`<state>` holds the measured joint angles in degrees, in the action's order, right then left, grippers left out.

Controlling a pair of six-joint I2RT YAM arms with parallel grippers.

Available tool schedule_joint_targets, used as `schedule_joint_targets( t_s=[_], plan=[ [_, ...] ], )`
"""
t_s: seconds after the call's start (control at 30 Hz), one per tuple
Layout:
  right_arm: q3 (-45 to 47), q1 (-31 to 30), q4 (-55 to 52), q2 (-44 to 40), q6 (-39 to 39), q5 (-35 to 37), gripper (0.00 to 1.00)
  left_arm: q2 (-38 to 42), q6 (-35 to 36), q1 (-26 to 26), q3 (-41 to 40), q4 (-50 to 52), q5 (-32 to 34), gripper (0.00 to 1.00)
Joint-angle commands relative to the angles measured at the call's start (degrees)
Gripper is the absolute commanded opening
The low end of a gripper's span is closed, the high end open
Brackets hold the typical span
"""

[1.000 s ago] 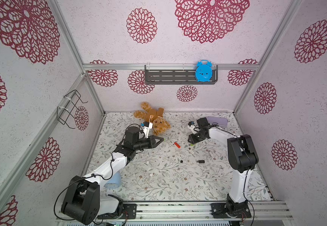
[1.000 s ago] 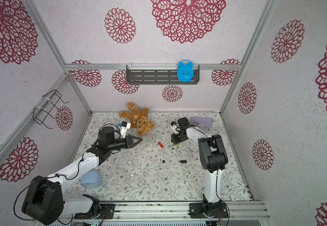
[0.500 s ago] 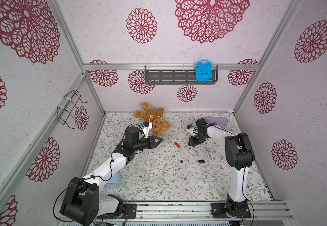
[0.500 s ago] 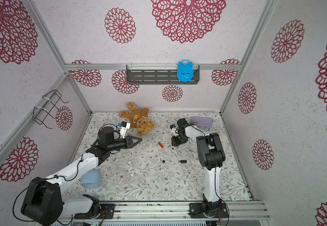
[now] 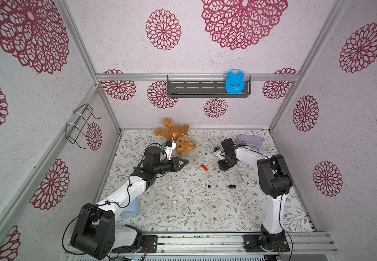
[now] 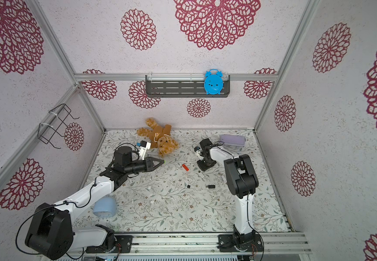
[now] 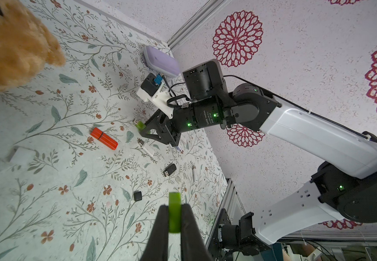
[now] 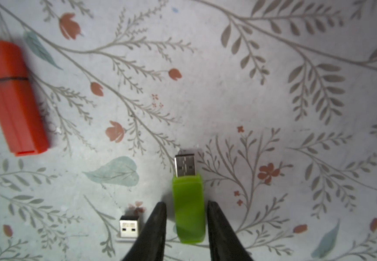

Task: Close the usb drive cover
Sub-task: Pick up the USB drive from the center of the board.

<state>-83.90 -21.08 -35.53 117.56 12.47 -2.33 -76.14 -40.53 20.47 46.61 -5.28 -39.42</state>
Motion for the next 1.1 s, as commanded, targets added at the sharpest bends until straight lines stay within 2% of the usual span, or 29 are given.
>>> schedule_joint_targets(
  t_s=[0.0,0.23,0.5,0.7,0.9,1.07],
  plan=[
    [-2.33,-0.77,-5.39,2.55,0.45,2.57,0.31,-0.02,0.79,-0.34,-0.29,-0.45,-0.24,0.1],
    [-3.03,-1.15,-5.97,1.4,-0.66,5.18,0.24,-0.11,1.1,-0.32,0.15,0.17,-0.18,0.1],
    [3.28,-4.13,-6.0,-11.55,-1.62,2.84,0.24,0.35,1.58,-0.4,-0.33,1.02,0.98,0.1],
    [13.76,-10.22,-4.23,-22.97,-7.19,2.64,0.25,1.06,2.03,-0.77,-0.97,1.39,2.13,0.1],
    [22.9,-17.87,-3.61,-27.58,-14.15,3.15,0.26,1.99,1.86,-1.39,-1.76,0.99,3.2,0.1],
    [26.96,-21.2,-2.73,-28.12,-18.03,5.29,0.27,2.31,1.89,-1.66,-2.01,0.78,3.34,0.09]
  ],
)
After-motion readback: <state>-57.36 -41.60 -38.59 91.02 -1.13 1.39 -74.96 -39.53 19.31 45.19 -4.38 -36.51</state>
